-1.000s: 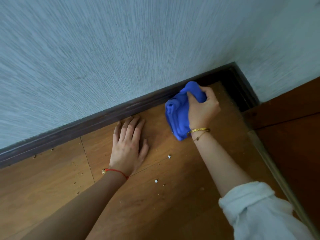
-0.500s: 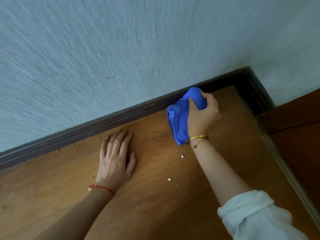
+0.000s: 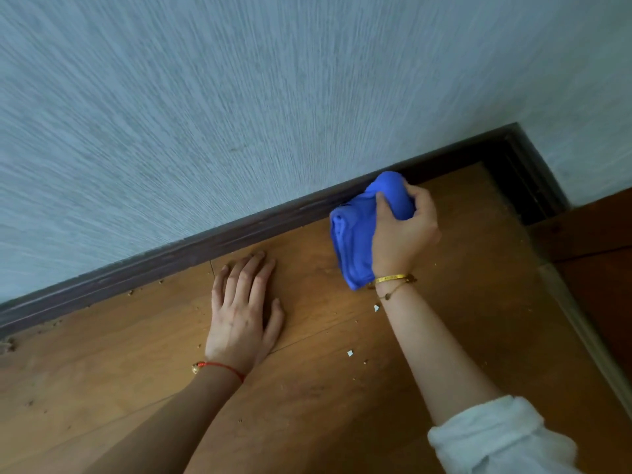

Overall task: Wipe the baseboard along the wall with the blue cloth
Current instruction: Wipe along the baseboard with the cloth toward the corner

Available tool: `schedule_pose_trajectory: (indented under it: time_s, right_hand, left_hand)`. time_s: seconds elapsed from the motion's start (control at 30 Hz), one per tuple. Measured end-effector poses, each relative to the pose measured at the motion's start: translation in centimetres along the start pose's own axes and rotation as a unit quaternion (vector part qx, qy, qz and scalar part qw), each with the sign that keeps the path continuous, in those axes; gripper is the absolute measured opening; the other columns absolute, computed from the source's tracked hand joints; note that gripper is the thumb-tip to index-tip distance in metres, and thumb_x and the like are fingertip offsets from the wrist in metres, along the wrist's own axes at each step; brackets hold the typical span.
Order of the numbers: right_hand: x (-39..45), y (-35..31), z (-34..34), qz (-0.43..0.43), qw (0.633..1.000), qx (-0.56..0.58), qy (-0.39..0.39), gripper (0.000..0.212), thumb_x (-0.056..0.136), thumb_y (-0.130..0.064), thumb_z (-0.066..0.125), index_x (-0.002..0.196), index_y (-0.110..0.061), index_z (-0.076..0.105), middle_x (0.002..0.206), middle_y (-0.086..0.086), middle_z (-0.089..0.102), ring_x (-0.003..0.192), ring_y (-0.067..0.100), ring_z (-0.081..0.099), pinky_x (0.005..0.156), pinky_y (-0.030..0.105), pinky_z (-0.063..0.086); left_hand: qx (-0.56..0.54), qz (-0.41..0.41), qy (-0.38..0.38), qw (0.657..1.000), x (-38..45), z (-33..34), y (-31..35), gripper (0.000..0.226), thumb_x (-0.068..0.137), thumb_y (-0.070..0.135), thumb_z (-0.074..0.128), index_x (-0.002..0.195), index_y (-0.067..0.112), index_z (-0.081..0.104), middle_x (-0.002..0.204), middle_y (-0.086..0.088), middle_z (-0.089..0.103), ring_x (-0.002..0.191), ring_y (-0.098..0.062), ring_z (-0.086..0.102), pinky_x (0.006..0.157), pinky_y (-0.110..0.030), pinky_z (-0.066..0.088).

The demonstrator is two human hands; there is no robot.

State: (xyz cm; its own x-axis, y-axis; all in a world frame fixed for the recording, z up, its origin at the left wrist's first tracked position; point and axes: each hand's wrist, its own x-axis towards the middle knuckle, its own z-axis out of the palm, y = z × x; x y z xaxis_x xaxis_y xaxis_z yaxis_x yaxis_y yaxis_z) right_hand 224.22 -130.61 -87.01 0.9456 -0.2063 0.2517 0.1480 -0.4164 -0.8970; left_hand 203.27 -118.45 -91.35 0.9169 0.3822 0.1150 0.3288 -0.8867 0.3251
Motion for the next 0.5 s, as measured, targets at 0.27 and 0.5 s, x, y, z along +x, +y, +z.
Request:
schedule_pose_trajectory:
  time_s: [0.27,0.5]
  right_hand:
    - [-4.0,-1.0,0.4,-0.077,0.991,-0.003,-0.107,0.016,0.077,-0.003,0.079,0.088,-0.010,0.070,0.088,-0.004,0.063,0.082,0.002,0.056,0.075,0.011,0.045]
    - [-1.7,-0.9,0.4,-0.025,1.000,-0.011,-0.015,0.019,0.074,-0.003,0.080,0.090,-0.007,0.069,0.088,-0.003,0.062,0.081,0.001,0.054,0.074,0.007,0.042]
  left_hand:
    - [-0.006,0.003,0.014,1.000,0.0,0.1,0.0,0.056,0.093,0.031,0.049,0.144,0.007,0.053,0.151,-0.011,0.049,0.141,-0.031,0.043,0.123,-0.052,0.023]
    - [-0.005,0.002,0.017,1.000,0.0,0.2,0.0,0.056,0.093,0.031,0.050,0.144,0.008,0.053,0.151,-0.011,0.049,0.142,-0.030,0.042,0.124,-0.052,0.022]
